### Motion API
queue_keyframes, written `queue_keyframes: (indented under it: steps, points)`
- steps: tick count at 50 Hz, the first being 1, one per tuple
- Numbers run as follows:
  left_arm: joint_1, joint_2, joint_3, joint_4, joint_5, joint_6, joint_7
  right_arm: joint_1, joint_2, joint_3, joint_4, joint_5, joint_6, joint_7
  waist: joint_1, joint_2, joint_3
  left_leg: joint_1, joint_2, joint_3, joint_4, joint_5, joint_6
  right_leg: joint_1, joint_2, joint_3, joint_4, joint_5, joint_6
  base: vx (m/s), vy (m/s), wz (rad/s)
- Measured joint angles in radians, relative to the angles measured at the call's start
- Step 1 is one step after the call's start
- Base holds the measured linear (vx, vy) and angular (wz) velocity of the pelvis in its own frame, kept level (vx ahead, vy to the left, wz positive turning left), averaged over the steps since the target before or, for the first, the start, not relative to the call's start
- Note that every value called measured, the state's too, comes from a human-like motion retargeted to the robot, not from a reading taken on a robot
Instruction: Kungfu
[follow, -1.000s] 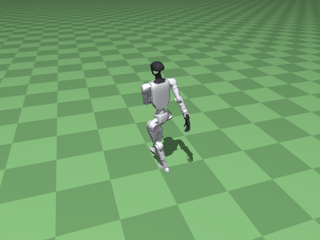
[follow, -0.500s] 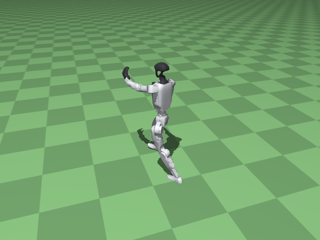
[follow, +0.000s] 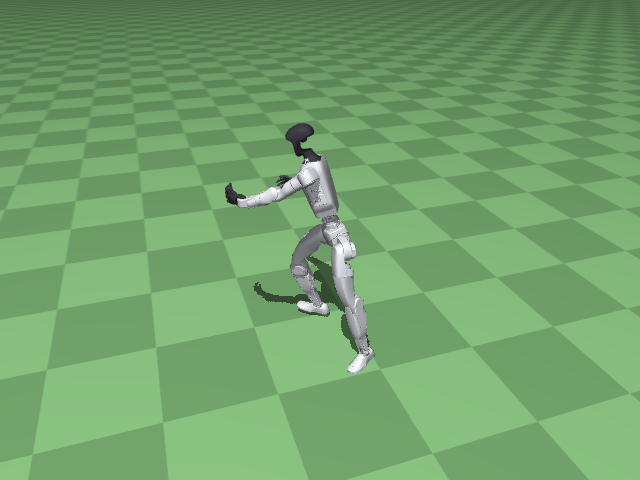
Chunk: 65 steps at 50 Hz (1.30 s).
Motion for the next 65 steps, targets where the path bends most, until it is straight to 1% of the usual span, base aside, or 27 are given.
queue_keyframes:
  steps: [2,5,7,10,13,16,18,21,24,25,27,30,32,37,40,45,47,50,53,55,58,60,62,65]
  points:
    - [0.034,0.021,-0.019,-0.031,-0.024,0.017,-0.050,0.045,-0.012,-0.007,-0.064,0.017,-0.004,0.030,0.015,0.003,0.006,-0.010,0.000,-0.020,-0.018,0.025,0.000,0.014,-0.009,-0.013,0.018,-0.025,-0.002,-0.10,0.04,0.91]
    - [0.129,0.070,-0.064,-0.110,-0.064,0.057,-0.148,0.148,-0.008,-0.025,-0.195,0.097,0.011,0.113,0.039,0.006,0.014,-0.016,0.000,0.001,-0.051,0.062,0.000,0.045,-0.032,-0.044,0.042,-0.058,-0.001,-0.06,0.05,1.01]
    - [0.224,0.092,-0.104,-0.165,-0.087,0.091,-0.211,0.240,0.002,-0.023,-0.284,0.185,0.044,0.185,0.031,0.016,-0.022,-0.052,-0.021,-0.015,-0.067,0.089,0.000,0.070,-0.088,-0.094,0.060,-0.073,0.010,-0.02,0.11,1.64]
    - [0.390,0.161,-0.146,-0.270,-0.132,0.131,-0.301,0.368,0.046,-0.005,-0.439,0.344,0.096,0.299,0.040,0.016,-0.039,-0.095,-0.052,0.035,-0.082,0.134,0.000,0.077,-0.157,-0.126,0.087,-0.085,0.023,-0.05,0.09,1.35]
    - [0.606,0.201,-0.152,-0.354,-0.169,0.168,-0.363,0.531,0.132,0.046,-0.605,0.492,0.162,0.401,0.091,0.012,-0.046,-0.109,-0.041,0.063,-0.082,0.171,0.000,0.110,-0.161,-0.157,0.101,-0.108,0.023,0.05,-0.07,0.64]
    - [0.873,0.202,-0.129,-0.429,-0.219,0.205,-0.400,0.693,0.267,0.128,-0.771,0.617,0.244,0.470,0.156,0.005,-0.059,-0.124,-0.026,0.093,-0.080,0.201,0.000,0.143,-0.154,-0.191,0.100,-0.117,0.025,0.10,-0.15,0.44]
    - [1.070,0.174,-0.091,-0.474,-0.256,0.233,-0.413,0.788,0.385,0.192,-0.873,0.700,0.317,0.516,0.204,0.003,-0.069,-0.134,-0.014,0.107,-0.080,0.207,0.000,0.167,-0.145,-0.217,0.094,-0.119,0.032,0.16,-0.17,0.35]
    - [1.346,0.085,-0.005,-0.528,-0.311,0.264,-0.417,0.908,0.590,0.287,-1.005,0.809,0.434,0.592,0.275,-0.007,-0.088,-0.149,-0.016,0.097,-0.082,0.196,0.000,0.192,-0.148,-0.248,0.087,-0.111,0.051,0.22,-0.12,0.33]
    - [1.576,-0.055,0.110,-0.572,-0.307,0.248,-0.388,1.023,0.802,0.340,-1.102,0.847,0.530,0.656,0.342,-0.033,-0.130,-0.171,-0.037,0.093,-0.089,0.171,0.000,0.196,-0.171,-0.265,0.086,-0.098,0.076,0.33,-0.06,0.45]
    - [1.635,-0.108,0.152,-0.582,-0.299,0.233,-0.370,1.057,0.866,0.349,-1.126,0.847,0.546,0.667,0.363,-0.040,-0.146,-0.179,-0.045,0.088,-0.092,0.163,0.000,0.197,-0.178,-0.268,0.088,-0.095,0.086,0.41,0.01,0.43]
    - [1.716,-0.175,0.219,-0.603,-0.301,0.183,-0.322,1.113,0.940,0.379,-1.156,0.853,0.543,0.654,0.400,-0.049,-0.169,-0.184,-0.053,0.070,-0.093,0.149,0.000,0.206,-0.179,-0.267,0.084,-0.085,0.107,0.42,0.05,0.15]
    - [1.765,-0.201,0.287,-0.618,-0.316,0.132,-0.268,1.157,0.937,0.410,-1.157,0.859,0.540,0.634,0.446,-0.062,-0.184,-0.175,-0.041,0.060,-0.090,0.142,0.000,0.231,-0.147,-0.254,0.064,-0.068,0.134,0.34,0.04,0.04]
    - [1.762,-0.186,0.284,-0.628,-0.314,0.109,-0.248,1.171,0.909,0.428,-1.168,0.803,0.525,0.641,0.461,-0.063,-0.188,-0.176,-0.029,0.029,-0.080,0.142,0.000,0.266,-0.118,-0.259,0.033,-0.044,0.158,0.27,0.05,0.31]
    - [1.649,-0.095,0.221,-0.692,-0.240,0.104,-0.274,1.176,0.799,0.417,-1.182,0.679,0.452,0.651,0.501,-0.081,-0.179,-0.185,-0.014,-0.046,-0.054,0.140,0.000,0.331,-0.056,-0.241,-0.031,0.025,0.220,0.18,-0.04,0.35]
    - [1.528,-0.045,0.190,-0.753,-0.171,0.070,-0.262,1.161,0.724,0.374,-1.164,0.622,0.424,0.648,0.527,-0.095,-0.171,-0.189,-0.006,-0.063,-0.044,0.132,0.000,0.367,-0.038,-0.259,-0.066,0.046,0.221,0.13,-0.02,0.16]
    - [1.271,0.022,0.175,-0.850,-0.055,-0.038,-0.168,1.094,0.565,0.274,-1.047,0.631,0.412,0.637,0.529,-0.098,-0.160,-0.196,0.013,-0.073,-0.033,0.125,0.000,0.419,-0.004,-0.278,-0.127,0.096,0.231,0.17,0.04,0.16]
    - [1.153,0.056,0.162,-0.875,-0.032,-0.062,-0.147,1.066,0.472,0.233,-0.966,0.645,0.408,0.643,0.523,-0.091,-0.151,-0.203,0.024,-0.096,-0.017,0.122,0.000,0.450,0.015,-0.288,-0.157,0.119,0.238,0.23,0.05,0.24]
    - [0.968,0.107,0.129,-0.896,-0.025,-0.075,-0.145,1.038,0.338,0.154,-0.822,0.620,0.383,0.635,0.520,-0.072,-0.126,-0.217,0.049,-0.163,0.025,0.112,0.000,0.513,0.062,-0.306,-0.214,0.154,0.246,0.27,0.01,0.33]
    - [0.766,0.150,0.064,-0.899,-0.028,-0.076,-0.154,1.015,0.245,0.067,-0.673,0.535,0.304,0.589,0.531,-0.061,-0.091,-0.262,0.069,-0.239,0.101,0.097,0.000,0.578,0.106,-0.324,-0.289,0.205,0.255,0.24,0.00,0.50]
    - [0.633,0.184,0.010,-0.903,-0.036,-0.088,-0.152,0.999,0.205,0.016,-0.582,0.442,0.230,0.539,0.548,-0.059,-0.075,-0.311,0.079,-0.288,0.171,0.078,0.000,0.613,0.133,-0.336,-0.346,0.242,0.262,0.26,0.00,0.46]
    - [0.493,0.240,-0.045,-0.934,-0.006,-0.120,-0.140,0.988,0.175,-0.030,-0.475,0.274,0.116,0.442,0.581,-0.062,-0.082,-0.379,0.088,-0.347,0.275,0.032,0.000,0.643,0.164,-0.352,-0.419,0.288,0.263,0.38,0.05,0.19]
    - [0.428,0.278,-0.056,-0.962,0.044,-0.143,-0.124,0.969,0.176,-0.045,-0.414,0.173,0.074,0.376,0.609,-0.056,-0.096,-0.421,0.099,-0.376,0.351,-0.011,0.000,0.660,0.183,-0.364,-0.464,0.315,0.261,0.41,0.12,-0.11]
    - [0.380,0.317,-0.049,-0.991,0.101,-0.163,-0.099,0.924,0.208,-0.060,-0.358,0.124,0.067,0.337,0.637,-0.050,-0.106,-0.457,0.101,-0.390,0.430,-0.055,0.005,0.676,0.189,-0.372,-0.503,0.344,0.262,0.62,0.37,-0.20]
    - [0.325,0.369,-0.029,-1.028,0.168,-0.180,-0.060,0.834,0.297,-0.062,-0.295,0.171,0.082,0.303,0.680,-0.052,-0.112,-0.501,0.080,-0.387,0.534,-0.122,0.036,0.701,0.171,-0.380,-0.558,0.391,0.265,0.48,0.36,-0.17]
